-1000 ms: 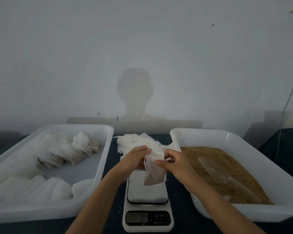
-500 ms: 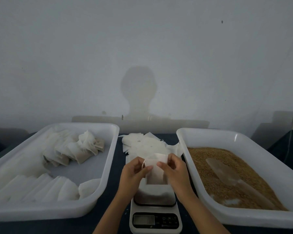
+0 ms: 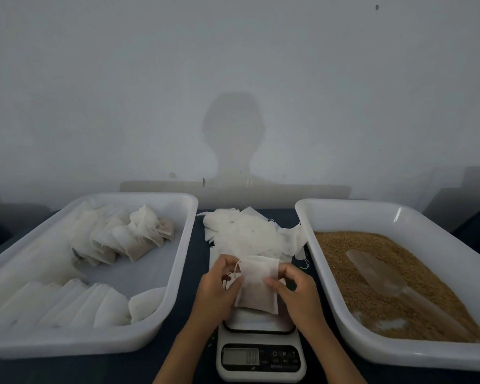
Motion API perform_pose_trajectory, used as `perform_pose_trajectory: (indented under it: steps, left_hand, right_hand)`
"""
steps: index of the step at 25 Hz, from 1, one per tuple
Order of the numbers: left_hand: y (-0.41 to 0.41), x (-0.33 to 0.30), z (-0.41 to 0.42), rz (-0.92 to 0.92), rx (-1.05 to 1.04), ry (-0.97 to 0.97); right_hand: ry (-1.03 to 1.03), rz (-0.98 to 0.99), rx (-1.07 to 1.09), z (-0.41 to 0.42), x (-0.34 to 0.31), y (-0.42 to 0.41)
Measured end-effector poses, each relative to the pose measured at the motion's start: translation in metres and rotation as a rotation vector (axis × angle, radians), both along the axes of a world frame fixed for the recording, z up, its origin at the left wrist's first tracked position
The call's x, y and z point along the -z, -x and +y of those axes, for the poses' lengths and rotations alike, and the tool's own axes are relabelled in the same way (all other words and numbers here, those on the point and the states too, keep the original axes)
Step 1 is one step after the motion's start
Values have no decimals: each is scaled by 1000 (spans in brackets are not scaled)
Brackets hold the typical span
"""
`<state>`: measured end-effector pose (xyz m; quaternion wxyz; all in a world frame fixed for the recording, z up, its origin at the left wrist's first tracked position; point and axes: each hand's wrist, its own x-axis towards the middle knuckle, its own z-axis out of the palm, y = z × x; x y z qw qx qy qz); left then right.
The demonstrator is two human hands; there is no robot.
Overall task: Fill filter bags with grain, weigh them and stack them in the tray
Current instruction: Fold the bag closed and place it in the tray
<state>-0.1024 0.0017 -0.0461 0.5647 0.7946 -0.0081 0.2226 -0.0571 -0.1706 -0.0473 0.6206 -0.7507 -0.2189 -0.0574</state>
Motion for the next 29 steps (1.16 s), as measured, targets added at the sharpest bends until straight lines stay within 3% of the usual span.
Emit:
perform_pose_trajectory:
  steps: [16, 29]
  left_hand:
    - [3, 2, 20, -134, -218, 96]
    - [-2, 3, 12, -21, -124, 93]
  right_hand:
    - [6, -77, 114, -18, 7, 0]
    - [39, -85, 118, -11, 9, -3]
